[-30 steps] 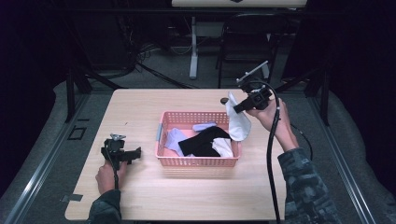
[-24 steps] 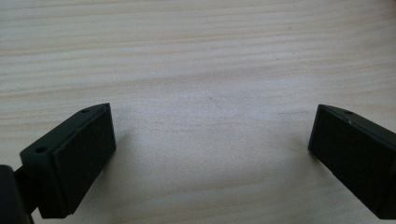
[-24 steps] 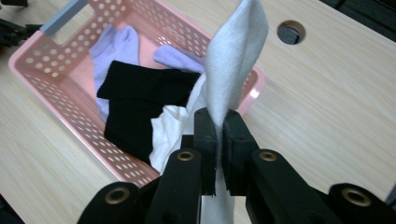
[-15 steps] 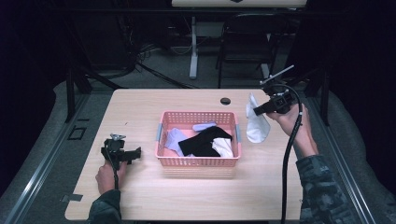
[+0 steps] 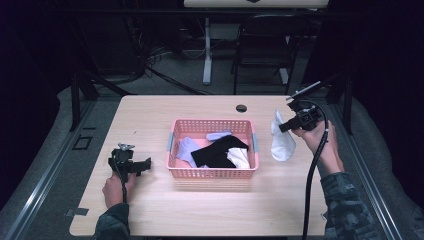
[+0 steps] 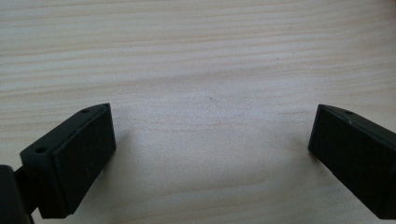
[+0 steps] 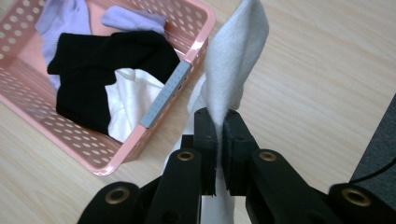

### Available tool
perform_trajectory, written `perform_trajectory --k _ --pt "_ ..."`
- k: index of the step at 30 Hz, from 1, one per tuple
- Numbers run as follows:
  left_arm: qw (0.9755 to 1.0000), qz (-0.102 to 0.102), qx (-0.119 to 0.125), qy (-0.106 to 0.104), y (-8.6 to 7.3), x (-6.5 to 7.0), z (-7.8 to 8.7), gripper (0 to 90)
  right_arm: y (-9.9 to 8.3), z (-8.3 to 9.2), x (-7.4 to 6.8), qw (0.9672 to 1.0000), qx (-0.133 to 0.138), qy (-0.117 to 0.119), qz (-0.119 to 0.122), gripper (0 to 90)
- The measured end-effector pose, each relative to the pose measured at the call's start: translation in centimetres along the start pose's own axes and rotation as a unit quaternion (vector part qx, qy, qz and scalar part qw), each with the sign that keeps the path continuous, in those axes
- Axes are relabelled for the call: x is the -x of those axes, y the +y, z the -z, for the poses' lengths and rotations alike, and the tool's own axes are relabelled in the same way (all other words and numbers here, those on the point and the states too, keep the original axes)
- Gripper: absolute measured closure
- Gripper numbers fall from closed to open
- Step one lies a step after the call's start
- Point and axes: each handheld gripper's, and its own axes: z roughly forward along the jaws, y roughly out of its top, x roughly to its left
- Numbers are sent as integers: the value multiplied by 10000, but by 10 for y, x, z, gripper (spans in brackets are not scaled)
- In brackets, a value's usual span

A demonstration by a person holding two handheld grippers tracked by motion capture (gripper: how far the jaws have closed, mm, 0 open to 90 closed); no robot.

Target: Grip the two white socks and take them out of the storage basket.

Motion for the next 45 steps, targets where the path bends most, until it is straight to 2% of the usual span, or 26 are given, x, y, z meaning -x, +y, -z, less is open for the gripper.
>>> perform_trajectory --k 3,10,13,18,21,22,23,24,26,27,28,29,30,32,34,36,37,38,40,42,45 --pt "10000 2 1 0 0 0 0 6 -5 -7 5 10000 -55 13 -17 857" --pt "10000 0 0 11 0 0 0 6 -22 -22 19 9995 -173 30 -256 857" --pt "10000 6 1 5 0 0 0 6 -29 -32 25 9991 -300 30 -305 857" --pt "10000 5 2 7 0 0 0 6 -40 -58 34 9975 -523 83 -468 855" --pt "10000 4 1 10 0 0 0 6 -45 -67 36 9970 -522 75 -559 847" --pt "10000 5 1 7 0 0 0 6 -49 -74 38 9964 -613 45 -577 826" --pt "10000 7 3 7 0 0 0 6 -52 -78 37 9962 -585 61 -639 808" --pt "10000 5 1 7 0 0 0 6 -53 -80 39 9960 -706 53 -539 789" --pt "10000 6 3 8 0 0 0 6 -55 -82 39 9958 -696 -1 -593 787" --pt "10000 5 0 7 0 0 0 6 -58 -86 41 9952 -749 52 -620 707" --pt "10000 6 2 7 0 0 0 6 -59 -87 41 9950 -755 -20 -650 655" --pt "10000 5 2 8 0 0 0 6 -59 -86 41 9952 -718 15 -669 613" --pt "10000 4 1 8 0 0 0 6 -59 -84 41 9957 -663 43 -648 534" --pt "10000 8 2 5 0 0 0 6 -59 -77 38 9965 -531 -38 -648 437" --pt "10000 7 2 5 0 0 0 6 -57 -67 35 9976 -441 -43 -541 333" --pt "10000 7 2 5 0 0 0 6 -53 -58 32 9984 -321 -76 -467 264" --pt "10000 7 2 5 0 0 0 6 -53 -58 32 9984 -321 -76 -467 264" --pt "10000 5 1 6 0 0 0 6 -49 -50 27 9989 -208 -82 -404 192" --pt "10000 4 3 9 0 0 0 6 -43 -42 20 9995 -73 -33 -292 151" --pt "10000 5 3 8 0 0 0 6 -37 -34 13 9998 -3 -125 -159 129" --pt "10000 4 3 8 0 0 0 6 -29 -25 1 9998 139 -127 39 90"
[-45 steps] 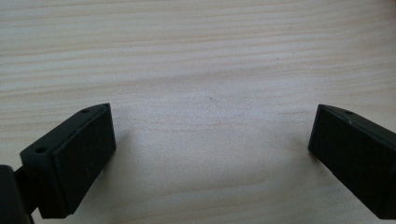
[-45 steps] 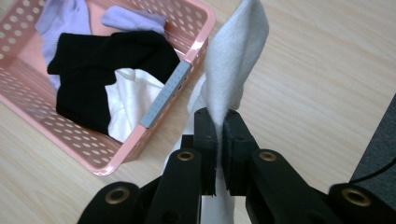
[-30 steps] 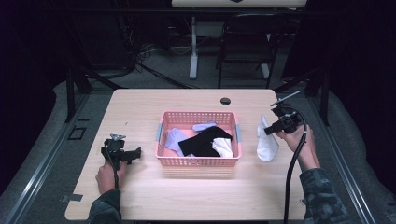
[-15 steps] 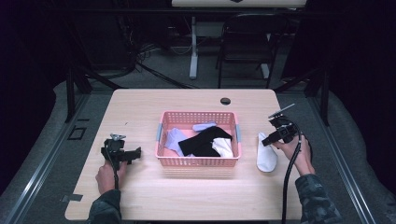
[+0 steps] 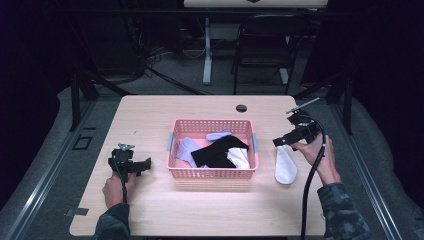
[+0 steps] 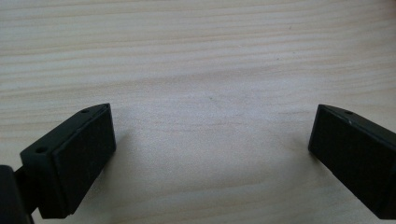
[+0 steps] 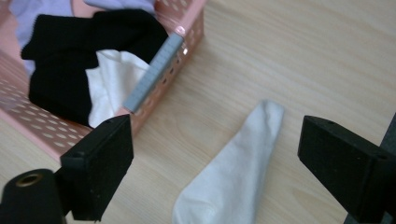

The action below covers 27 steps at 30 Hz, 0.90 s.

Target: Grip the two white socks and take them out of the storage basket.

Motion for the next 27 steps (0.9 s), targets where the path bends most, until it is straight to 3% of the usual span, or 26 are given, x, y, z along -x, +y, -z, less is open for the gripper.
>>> perform_trajectory --k 6,15,24,27 --pt "10000 -19 -19 -2 0 0 0 6 20 5 -26 9993 66 32 359 18" --pt "10000 -19 -20 -5 0 0 0 6 49 -1 -64 9962 -38 126 861 20" --pt "10000 -17 -19 -5 0 0 0 6 64 -26 -91 9931 -279 321 1096 6" --pt "10000 -18 -19 -6 0 0 0 6 66 -46 -102 9914 -443 394 1170 16"
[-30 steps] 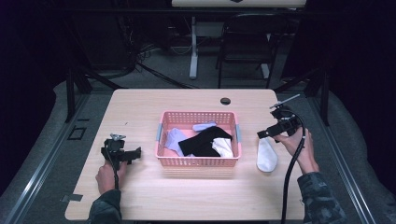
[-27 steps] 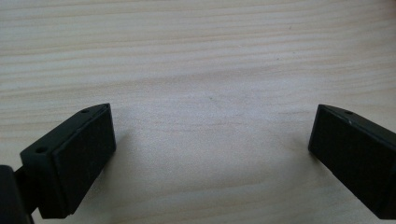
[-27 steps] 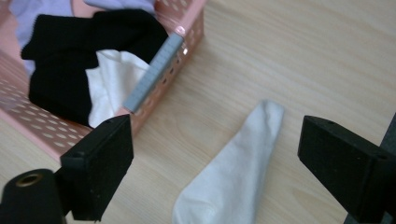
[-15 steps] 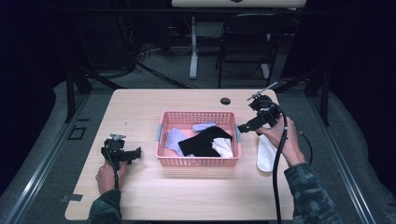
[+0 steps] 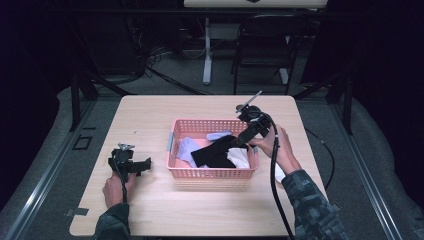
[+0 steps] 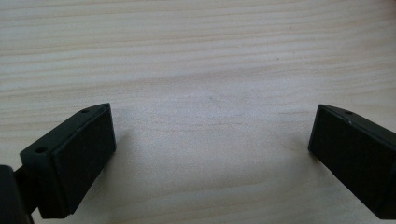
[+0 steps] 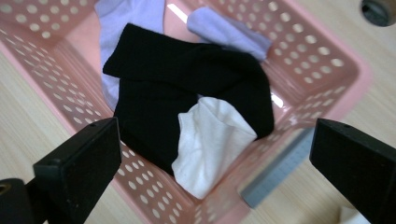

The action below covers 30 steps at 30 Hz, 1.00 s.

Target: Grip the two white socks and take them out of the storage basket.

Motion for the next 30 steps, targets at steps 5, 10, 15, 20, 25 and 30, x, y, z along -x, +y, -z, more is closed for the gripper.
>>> perform_trajectory --k 5,10,15,20,25,30 --pt "10000 0 3 4 0 0 0 6 1 -27 -3 9998 -184 65 -85 54" --pt "10000 0 -1 -2 0 0 0 6 1 -53 -4 9980 -566 108 -240 140" --pt "10000 2 1 -2 0 0 0 6 1 -68 -4 9969 -739 31 -271 179" --pt "10000 2 -2 -4 0 0 0 6 -2 -81 -5 9954 -892 -77 -331 225" --pt "10000 2 -2 -4 0 0 0 6 -4 -100 -5 9918 -1210 -171 -366 285" --pt "10000 1 -2 -4 0 0 0 7 -5 -108 -3 9894 -1348 -247 -472 435"
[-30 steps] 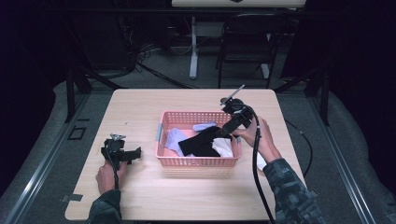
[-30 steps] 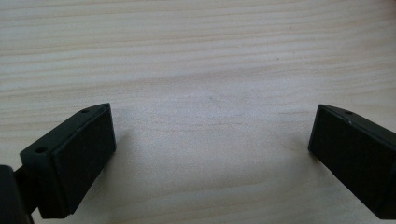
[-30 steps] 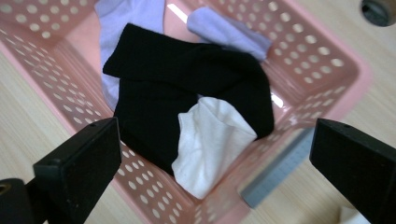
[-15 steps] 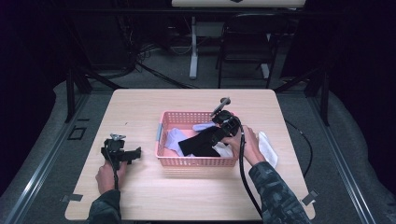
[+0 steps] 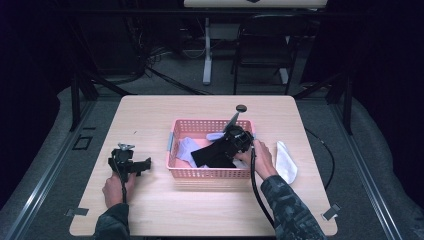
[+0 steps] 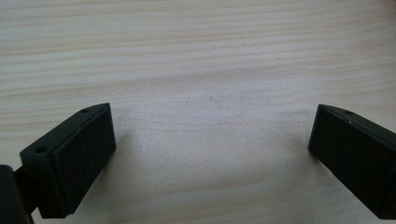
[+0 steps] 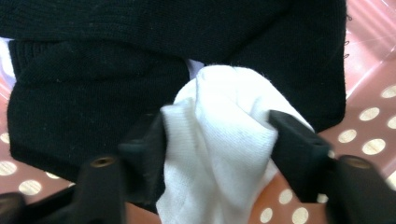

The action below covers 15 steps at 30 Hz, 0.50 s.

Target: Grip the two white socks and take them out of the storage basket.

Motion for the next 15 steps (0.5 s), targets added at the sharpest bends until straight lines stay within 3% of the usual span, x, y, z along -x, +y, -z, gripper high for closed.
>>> perform_trajectory --k 1,3,5,6,7,13,15 --pt "10000 0 0 0 0 0 0 6 0 0 0 10000 0 0 0 435" --pt "10000 0 1 1 0 0 0 6 -1 -3 -1 9999 66 28 -88 569" --pt "10000 1 1 1 0 0 0 6 -1 -1 1 10000 -21 -9 -18 673" --pt "10000 1 1 1 0 0 0 6 -1 -1 1 10000 -21 -9 -18 673" --pt "10000 1 1 1 0 0 0 7 -2 -1 1 9999 40 19 -103 740" --pt "10000 0 3 4 0 0 0 7 -5 7 6 9999 85 82 -47 778" --pt "10000 1 3 3 0 0 0 7 -8 10 5 9991 343 134 -192 779"
